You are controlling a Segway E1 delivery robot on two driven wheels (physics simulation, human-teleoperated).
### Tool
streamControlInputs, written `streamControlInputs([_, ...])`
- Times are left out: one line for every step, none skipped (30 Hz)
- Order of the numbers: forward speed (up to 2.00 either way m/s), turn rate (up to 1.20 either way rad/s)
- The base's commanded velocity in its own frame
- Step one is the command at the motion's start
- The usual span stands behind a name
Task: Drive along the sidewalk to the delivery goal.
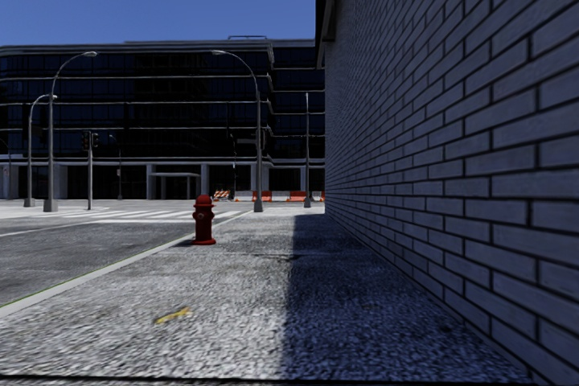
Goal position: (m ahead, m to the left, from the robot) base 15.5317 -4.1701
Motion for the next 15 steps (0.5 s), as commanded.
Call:
streamControlInputs([2.0,0.0])
streamControlInputs([2.0,0.0])
streamControlInputs([2.0,0.0])
streamControlInputs([2.0,0.0])
streamControlInputs([2.0,0.0])
streamControlInputs([2.0,0.0])
streamControlInputs([2.0,0.0])
streamControlInputs([2.0,0.0])
streamControlInputs([2.0,0.0])
streamControlInputs([2.0,0.0])
streamControlInputs([2.0,0.0])
streamControlInputs([2.0,0.0])
streamControlInputs([2.0,0.0])
streamControlInputs([2.0,0.0])
streamControlInputs([2.0,0.0])
